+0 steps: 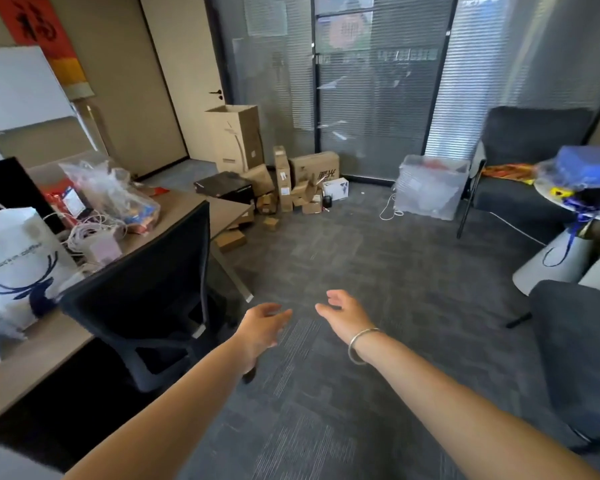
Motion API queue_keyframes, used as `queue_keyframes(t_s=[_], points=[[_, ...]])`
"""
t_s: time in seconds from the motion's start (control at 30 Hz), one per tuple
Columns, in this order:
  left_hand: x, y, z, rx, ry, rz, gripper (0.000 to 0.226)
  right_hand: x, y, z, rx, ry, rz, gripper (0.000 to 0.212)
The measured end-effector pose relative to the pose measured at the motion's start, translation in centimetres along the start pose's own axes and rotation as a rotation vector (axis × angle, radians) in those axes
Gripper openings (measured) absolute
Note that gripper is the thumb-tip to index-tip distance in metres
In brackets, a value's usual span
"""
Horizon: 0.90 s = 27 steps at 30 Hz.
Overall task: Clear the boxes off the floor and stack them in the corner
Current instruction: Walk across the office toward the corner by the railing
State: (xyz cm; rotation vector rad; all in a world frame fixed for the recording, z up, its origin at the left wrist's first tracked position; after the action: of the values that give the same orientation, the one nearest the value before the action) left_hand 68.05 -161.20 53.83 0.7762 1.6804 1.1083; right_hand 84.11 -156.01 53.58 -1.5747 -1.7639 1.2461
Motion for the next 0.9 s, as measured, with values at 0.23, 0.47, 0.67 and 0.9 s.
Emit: queue_keyframes(t_s=[0.23,0.47,0.67,0.9], points=[[16.3,9.3,7.8,0.028,0.026,0.026,0.051,19.7,-2.0,-8.9,-0.016,-0.007,-0.045,0.051],[30.3,16.7,11.7,0.007,0.021,0.024,0.050,36.3,-5.0,-12.8,-0.041,-0.053,-0.059,0.052],[46.1,21.9,14.0,0.027,0.012,0.005,0.050,52.3,-6.4,-14.6,-0.040,-0.059,-0.054,0.051],[66.5,30.6,15.5,0.015,0.024,0.008,0.050,72.8,-10.6,-18.2,-0.047,-0.007,-0.045,0.049]])
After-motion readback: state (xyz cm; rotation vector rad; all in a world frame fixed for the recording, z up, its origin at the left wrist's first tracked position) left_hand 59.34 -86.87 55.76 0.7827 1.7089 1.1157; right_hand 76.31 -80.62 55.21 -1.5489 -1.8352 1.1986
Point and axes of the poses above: each hand's wrist, its own x-axis towards the middle knuckle, its own z-axis out of the palm, y = z × x, the point moved 1 cm from there along x, towards the middle knuckle, and after that the axes turned 6 degrees about -x, right-handed, at the moved point
